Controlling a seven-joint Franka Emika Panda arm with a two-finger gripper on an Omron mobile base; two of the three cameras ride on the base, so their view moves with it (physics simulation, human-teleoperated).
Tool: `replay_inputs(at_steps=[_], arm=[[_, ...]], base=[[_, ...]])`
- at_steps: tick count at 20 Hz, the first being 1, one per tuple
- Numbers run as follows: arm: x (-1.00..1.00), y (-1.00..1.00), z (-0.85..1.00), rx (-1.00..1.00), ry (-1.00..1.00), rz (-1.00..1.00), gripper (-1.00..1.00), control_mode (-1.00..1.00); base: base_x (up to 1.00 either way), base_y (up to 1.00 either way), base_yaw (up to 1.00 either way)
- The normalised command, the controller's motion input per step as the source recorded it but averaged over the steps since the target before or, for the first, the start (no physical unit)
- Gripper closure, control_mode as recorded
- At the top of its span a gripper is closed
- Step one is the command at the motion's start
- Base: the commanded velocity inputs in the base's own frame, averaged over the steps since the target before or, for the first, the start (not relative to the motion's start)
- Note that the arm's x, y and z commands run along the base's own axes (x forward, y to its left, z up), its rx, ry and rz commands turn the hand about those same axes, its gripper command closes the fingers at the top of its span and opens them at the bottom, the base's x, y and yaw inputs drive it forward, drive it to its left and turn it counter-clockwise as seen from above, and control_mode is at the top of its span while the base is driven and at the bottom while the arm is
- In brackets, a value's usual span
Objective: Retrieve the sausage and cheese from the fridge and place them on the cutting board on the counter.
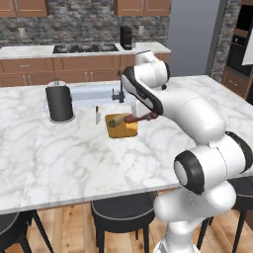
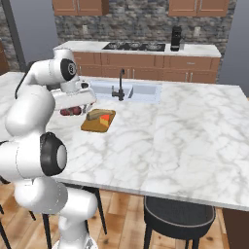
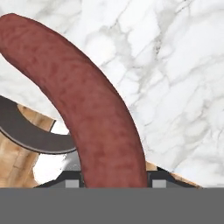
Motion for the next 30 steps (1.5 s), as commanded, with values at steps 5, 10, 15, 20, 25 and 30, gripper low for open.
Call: replay_inputs(at_steps=[5,10,15,20,25,30], arm=[[0.60,0.00,-0.49,0.00,0.00,0.21,1.00,-1.00],[0.46,0.02,-0.50,0.03,0.00,0.09,1.00,-1.00],[0.60,0.00,-0.35,0.11,0.01,0.00,1.00,-1.00],[0.57,0.03,-0.39,0.03,0.00,0.00,1.00,-1.00],[0.57,0.11,-0.32,0.01,0.00,0.00,1.00,-1.00],[0.56,0.06,-0.20,0.01,0.00,0.00,1.00,-1.00]], base=[[0.00,0.00,0.00],[0.00,0.00,0.00],[0.00,0.00,0.00],[0.00,0.00,0.00],[0.00,0.00,0.00],[0.00,0.00,0.00]])
